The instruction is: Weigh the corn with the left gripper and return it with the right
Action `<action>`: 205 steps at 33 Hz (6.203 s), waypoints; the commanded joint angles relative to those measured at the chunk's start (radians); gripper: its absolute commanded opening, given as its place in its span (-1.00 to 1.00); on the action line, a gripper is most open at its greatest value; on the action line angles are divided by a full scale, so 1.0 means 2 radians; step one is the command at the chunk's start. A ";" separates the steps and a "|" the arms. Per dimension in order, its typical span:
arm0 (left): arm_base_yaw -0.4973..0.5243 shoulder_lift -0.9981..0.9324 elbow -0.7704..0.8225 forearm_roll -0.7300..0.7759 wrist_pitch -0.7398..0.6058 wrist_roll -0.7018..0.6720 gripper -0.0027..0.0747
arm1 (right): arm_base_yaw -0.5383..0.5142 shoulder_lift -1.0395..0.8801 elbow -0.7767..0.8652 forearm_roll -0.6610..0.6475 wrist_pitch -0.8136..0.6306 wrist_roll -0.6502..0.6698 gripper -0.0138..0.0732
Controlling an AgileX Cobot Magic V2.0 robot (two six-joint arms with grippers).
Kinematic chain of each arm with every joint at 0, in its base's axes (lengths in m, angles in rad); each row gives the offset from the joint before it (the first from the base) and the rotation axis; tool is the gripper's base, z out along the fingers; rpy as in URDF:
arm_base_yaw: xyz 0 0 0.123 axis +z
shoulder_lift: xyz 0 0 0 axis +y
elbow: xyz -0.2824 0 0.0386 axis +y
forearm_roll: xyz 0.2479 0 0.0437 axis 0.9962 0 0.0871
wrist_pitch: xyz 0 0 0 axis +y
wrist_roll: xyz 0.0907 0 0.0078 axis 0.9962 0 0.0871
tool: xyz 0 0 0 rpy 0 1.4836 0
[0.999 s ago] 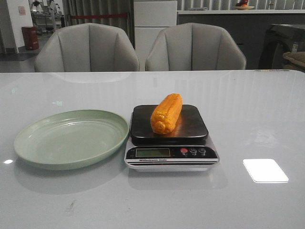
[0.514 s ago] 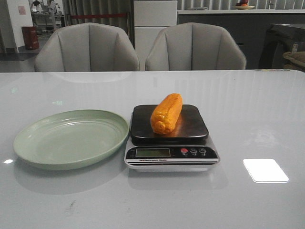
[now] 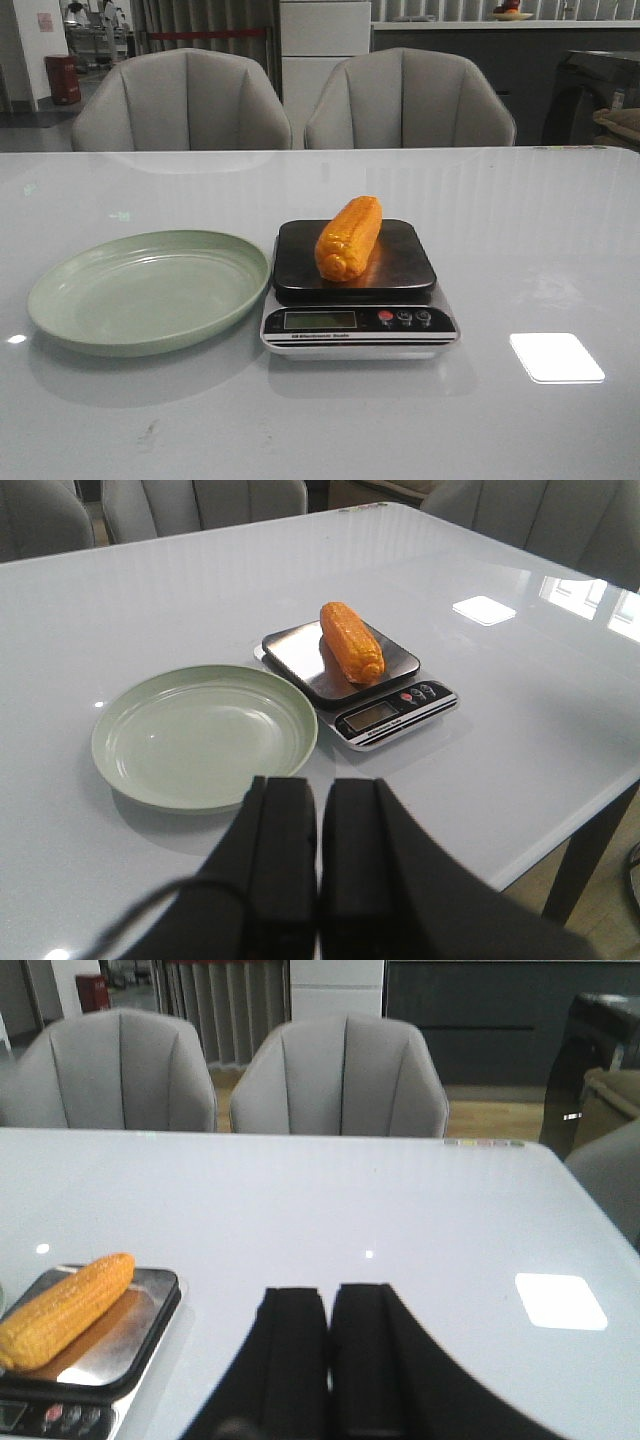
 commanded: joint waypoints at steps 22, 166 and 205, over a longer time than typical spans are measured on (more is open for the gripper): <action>-0.002 0.002 -0.011 -0.004 -0.035 -0.001 -0.64 | 0.041 0.058 -0.029 0.022 0.038 -0.006 0.36; -0.002 -0.010 -0.010 -0.004 -0.037 -0.001 -0.64 | 0.219 0.928 -0.891 0.135 0.534 -0.033 0.64; -0.002 -0.010 -0.010 -0.004 -0.037 -0.001 -0.64 | 0.110 0.399 -0.318 0.141 0.169 -0.138 0.64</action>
